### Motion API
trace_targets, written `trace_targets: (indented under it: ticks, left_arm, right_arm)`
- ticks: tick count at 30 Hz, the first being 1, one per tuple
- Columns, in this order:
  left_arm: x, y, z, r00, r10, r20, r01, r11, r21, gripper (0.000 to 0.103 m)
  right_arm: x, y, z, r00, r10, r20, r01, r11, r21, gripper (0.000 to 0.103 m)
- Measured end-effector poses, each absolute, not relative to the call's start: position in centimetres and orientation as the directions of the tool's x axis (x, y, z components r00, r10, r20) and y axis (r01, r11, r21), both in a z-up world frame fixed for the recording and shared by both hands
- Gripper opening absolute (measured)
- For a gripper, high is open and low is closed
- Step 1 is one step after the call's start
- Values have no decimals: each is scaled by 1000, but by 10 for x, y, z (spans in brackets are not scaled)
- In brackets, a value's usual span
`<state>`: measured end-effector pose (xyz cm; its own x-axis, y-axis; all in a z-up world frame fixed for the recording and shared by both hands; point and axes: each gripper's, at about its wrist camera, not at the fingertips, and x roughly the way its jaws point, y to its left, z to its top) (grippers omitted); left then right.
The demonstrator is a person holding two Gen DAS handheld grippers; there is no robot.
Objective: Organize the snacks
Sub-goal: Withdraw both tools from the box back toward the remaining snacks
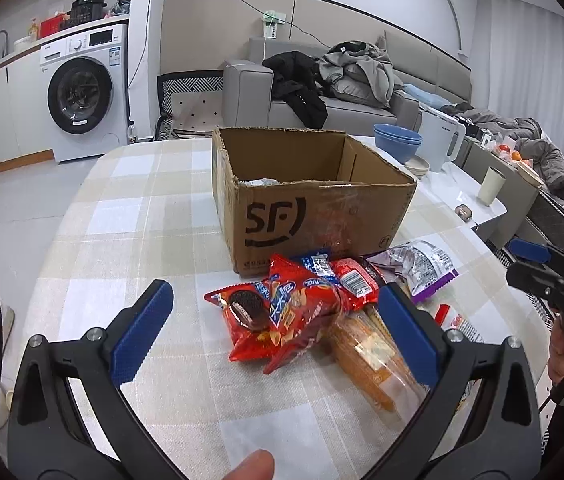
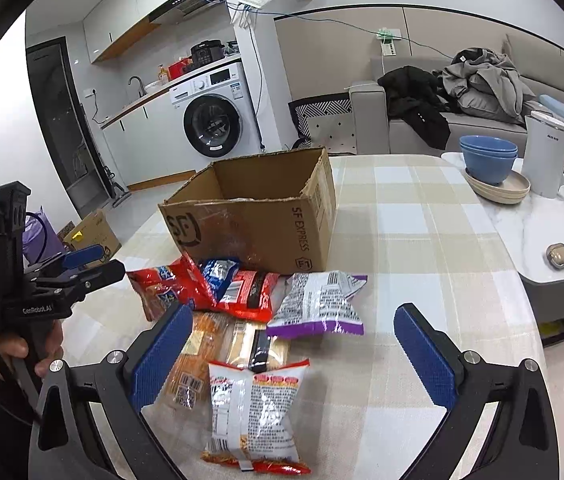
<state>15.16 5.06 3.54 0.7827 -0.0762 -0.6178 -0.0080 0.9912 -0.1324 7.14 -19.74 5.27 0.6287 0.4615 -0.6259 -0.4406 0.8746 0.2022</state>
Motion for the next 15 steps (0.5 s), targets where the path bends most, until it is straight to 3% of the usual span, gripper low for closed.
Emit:
trace_targets:
  ticks: [15]
  left_arm:
    - [134,46,21,757,-72,-649,-13,992,-124,102]
  right_arm:
    - [51,-194,26,573,437,-693,-429,881,202,103]
